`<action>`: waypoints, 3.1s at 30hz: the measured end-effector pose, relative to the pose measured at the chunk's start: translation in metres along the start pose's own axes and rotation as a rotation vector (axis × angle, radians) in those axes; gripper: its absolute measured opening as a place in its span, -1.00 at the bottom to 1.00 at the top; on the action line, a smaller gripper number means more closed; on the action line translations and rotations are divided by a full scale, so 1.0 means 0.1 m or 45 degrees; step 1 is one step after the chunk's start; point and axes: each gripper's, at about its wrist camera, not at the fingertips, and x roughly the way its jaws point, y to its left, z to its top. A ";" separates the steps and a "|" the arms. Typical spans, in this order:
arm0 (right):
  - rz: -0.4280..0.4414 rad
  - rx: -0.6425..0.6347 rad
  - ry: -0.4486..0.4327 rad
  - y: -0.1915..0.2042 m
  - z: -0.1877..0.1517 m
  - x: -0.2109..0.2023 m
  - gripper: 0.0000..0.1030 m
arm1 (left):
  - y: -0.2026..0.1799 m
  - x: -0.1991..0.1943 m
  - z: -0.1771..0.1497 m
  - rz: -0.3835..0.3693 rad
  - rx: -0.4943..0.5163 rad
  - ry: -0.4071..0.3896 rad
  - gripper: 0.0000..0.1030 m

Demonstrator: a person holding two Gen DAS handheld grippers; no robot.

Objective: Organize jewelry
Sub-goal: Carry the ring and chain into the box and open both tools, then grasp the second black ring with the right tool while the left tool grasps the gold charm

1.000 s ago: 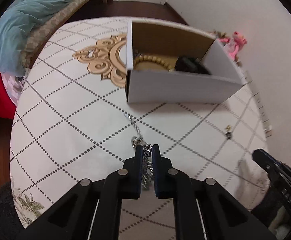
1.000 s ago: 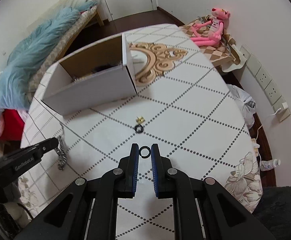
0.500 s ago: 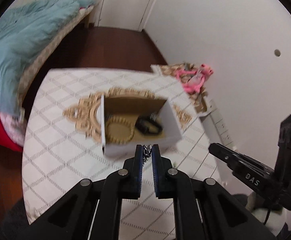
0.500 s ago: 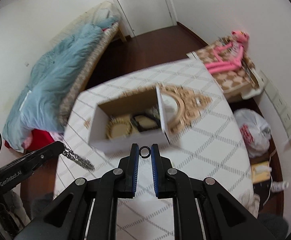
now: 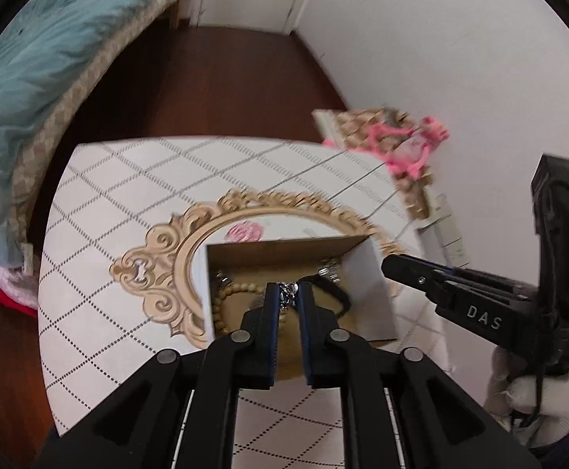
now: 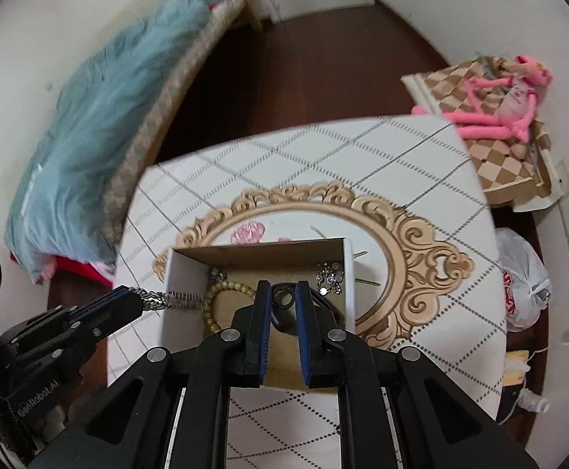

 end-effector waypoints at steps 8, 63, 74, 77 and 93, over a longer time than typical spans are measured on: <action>-0.037 -0.005 0.177 -0.02 0.04 0.38 -0.27 | 0.14 0.13 0.01 0.208 -0.056 0.010 0.50; -0.350 -0.011 -0.315 0.20 -1.53 -1.26 0.93 | -0.23 -1.06 -1.22 0.508 -0.012 -0.268 1.00; -0.258 0.101 -0.100 -0.41 -1.84 0.10 0.23 | 0.03 0.09 -1.54 0.586 -0.033 0.010 1.00; -0.270 0.072 -0.095 -0.39 -1.84 0.29 0.10 | 0.09 0.21 -1.57 0.603 -0.030 0.040 1.00; -0.305 0.061 -0.226 -0.55 -1.86 0.10 -0.74 | -0.26 0.41 -1.50 0.521 0.062 0.029 0.99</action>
